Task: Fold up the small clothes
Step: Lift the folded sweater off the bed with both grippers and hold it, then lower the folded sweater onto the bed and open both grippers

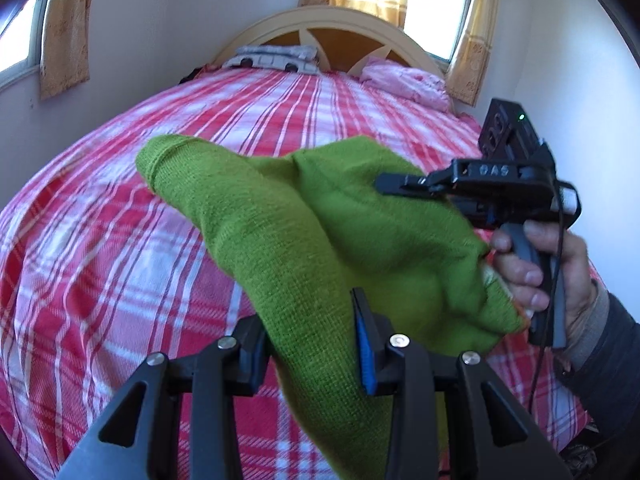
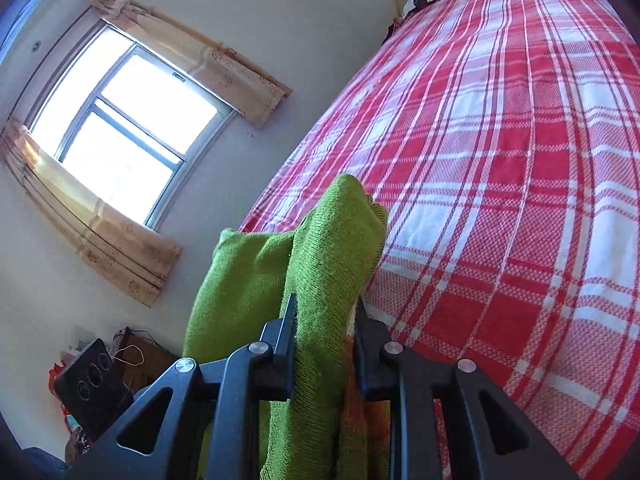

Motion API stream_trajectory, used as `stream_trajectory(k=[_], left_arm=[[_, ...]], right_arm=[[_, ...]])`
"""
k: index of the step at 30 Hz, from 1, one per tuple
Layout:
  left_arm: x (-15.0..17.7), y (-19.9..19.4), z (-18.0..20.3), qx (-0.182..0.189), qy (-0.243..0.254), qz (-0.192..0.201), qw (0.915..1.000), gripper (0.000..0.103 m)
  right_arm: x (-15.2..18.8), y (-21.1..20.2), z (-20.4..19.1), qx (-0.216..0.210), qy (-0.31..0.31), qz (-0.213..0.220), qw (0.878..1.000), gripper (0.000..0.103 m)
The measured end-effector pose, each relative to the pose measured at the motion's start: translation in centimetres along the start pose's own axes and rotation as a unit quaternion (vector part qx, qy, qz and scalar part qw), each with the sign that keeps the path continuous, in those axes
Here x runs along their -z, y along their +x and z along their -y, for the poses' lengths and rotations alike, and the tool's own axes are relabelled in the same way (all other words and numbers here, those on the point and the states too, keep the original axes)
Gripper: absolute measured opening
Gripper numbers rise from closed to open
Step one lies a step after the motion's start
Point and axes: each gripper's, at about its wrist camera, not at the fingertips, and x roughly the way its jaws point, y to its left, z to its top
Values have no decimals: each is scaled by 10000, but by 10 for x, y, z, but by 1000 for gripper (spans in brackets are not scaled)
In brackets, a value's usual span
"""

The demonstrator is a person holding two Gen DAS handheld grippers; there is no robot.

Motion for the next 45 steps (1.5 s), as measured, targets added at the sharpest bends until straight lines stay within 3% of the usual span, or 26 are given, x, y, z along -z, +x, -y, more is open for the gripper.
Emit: stream_trajectory(k=[7,11,16,23,25,26,28,30,32,36,37,40,45], left_arm=[[4,5,-14,96,-390,-228,9989,45],[4,-1,-8,1,-283,-172,9995,50],[1,-4,-12,-177,-240,-73,9995,55],[5,-20,-15,-647,71,77,9979,72],[2,-22,-21,-712,-47,200,9972,85],[1,-20,-23,-753,-92,220,9969,91],[-2,-10,-28,-876,-119,200,9959,92],[-3,8,-35,-986,-184,-6,9950,92],[1,21,-41,-977,-352,-223,9943,95],[9,30,-49,-929,-551,-227,9939,103],[10,29,-50,-910,-575,-238,9939,103],[9,20,-46,-972,-573,-254,9933,103],[10,-17,-27,-1139,-284,70,9931,103]], right_arm=[[-2,11,5,177,4,-81,9998,23],[-2,11,11,244,32,-80,9997,23],[1,10,16,647,-62,-131,9978,23],[5,7,8,1049,-366,-153,9937,24],[7,1,-1,1234,-477,-12,9912,25],[7,-3,-5,1308,-512,53,9901,26],[11,-15,-17,1301,-631,170,9893,30],[16,-23,-26,1246,-762,215,9890,45],[25,-24,-32,1288,-953,98,9870,50],[39,-5,-26,2294,-1282,-365,9642,50],[40,-2,-21,2279,-1191,-410,9655,50],[43,-10,-19,2321,-1035,-213,9669,51],[60,-48,-60,2531,-1350,447,9569,53]])
